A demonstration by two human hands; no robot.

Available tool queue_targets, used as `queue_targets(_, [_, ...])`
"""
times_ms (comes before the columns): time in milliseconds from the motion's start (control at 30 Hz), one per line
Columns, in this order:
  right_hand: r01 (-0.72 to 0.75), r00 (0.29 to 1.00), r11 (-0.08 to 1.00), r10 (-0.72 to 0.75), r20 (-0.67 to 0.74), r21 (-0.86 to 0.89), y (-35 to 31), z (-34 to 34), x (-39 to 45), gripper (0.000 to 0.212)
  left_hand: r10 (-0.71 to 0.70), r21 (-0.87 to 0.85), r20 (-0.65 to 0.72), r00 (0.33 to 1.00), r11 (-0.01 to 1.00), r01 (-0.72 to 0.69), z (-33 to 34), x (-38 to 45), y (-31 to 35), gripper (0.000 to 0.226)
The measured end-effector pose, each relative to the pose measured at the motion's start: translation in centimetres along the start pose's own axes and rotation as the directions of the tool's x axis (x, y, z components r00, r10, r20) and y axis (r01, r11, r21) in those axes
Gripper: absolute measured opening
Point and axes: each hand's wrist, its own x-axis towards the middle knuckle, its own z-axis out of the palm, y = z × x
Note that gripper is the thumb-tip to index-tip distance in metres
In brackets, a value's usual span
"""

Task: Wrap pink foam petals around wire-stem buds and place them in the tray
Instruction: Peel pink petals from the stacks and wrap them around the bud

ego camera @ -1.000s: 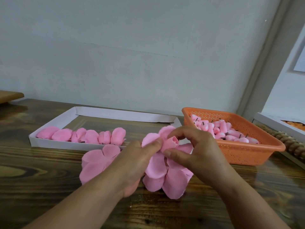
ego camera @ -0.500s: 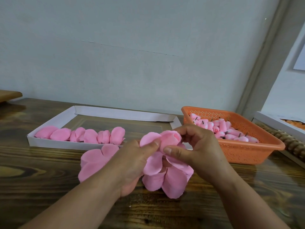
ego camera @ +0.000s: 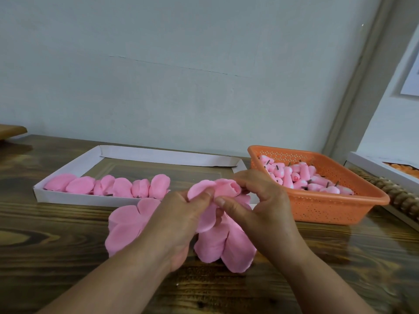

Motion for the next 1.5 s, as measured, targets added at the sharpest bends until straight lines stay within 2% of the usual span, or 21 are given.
queue_targets(100, [-0.006,1.0,1.0,0.007,0.016,-0.017,-0.1,-0.1,0.0,0.014,0.028,0.008,-0.019,0.999,1.0,-0.027,0.0,0.0,-0.1,0.02])
queue_targets(300, [-0.121,0.988,0.992,0.116,0.104,0.044,-0.2,-0.2,0.0,0.02,0.062,0.006,-0.013,0.998,0.998,-0.062,0.3,-0.1,-0.2,0.019])
queue_targets(500, [-0.241,0.968,0.933,0.211,0.134,0.269,0.0,-0.6,0.0,0.026,0.086,-0.044,0.041,0.995,0.995,-0.084,0.2,-0.3,-0.1,0.016])
queue_targets(633, [-0.331,0.942,0.811,0.248,0.228,0.482,0.1,-1.0,0.2,0.021,0.11,-0.064,0.071,0.991,0.992,-0.105,0.0,-0.3,0.0,0.015])
queue_targets(700, [-0.35,0.935,0.776,0.253,0.249,0.525,0.1,-1.2,0.3,0.019,0.109,-0.084,0.072,0.991,0.991,-0.103,-0.1,-0.2,0.0,0.017])
queue_targets(833, [-0.243,0.968,0.917,0.208,0.141,0.316,0.0,-0.9,0.2,0.019,0.067,-0.129,0.065,0.996,0.99,-0.058,-0.1,-0.2,0.1,0.015])
queue_targets(900, [-0.203,0.978,0.943,0.181,0.107,0.264,-0.2,-0.8,0.3,0.02,0.058,-0.137,0.07,0.996,0.989,-0.048,-0.1,-0.2,0.1,0.013])
queue_targets(1067, [-0.201,0.978,0.939,0.176,0.112,0.28,-0.4,-0.9,0.2,0.028,0.054,-0.142,0.042,0.998,0.989,-0.048,0.0,-0.3,-0.1,0.011])
queue_targets(1267, [-0.189,0.979,0.957,0.167,0.114,0.22,0.0,-1.0,0.5,0.022,0.026,-0.206,0.086,0.996,0.978,-0.008,0.2,-0.3,-0.3,0.029])
queue_targets(1400, [-0.162,0.985,0.956,0.141,0.103,0.243,-0.1,-1.0,0.5,0.031,0.028,-0.231,0.092,0.995,0.973,-0.006,0.1,-0.1,-0.3,0.023])
queue_targets(1500, [-0.186,0.982,0.945,0.169,0.087,0.268,-0.1,-0.8,0.4,0.035,0.05,-0.133,0.039,0.998,0.99,-0.044,0.2,-0.3,-0.4,0.015])
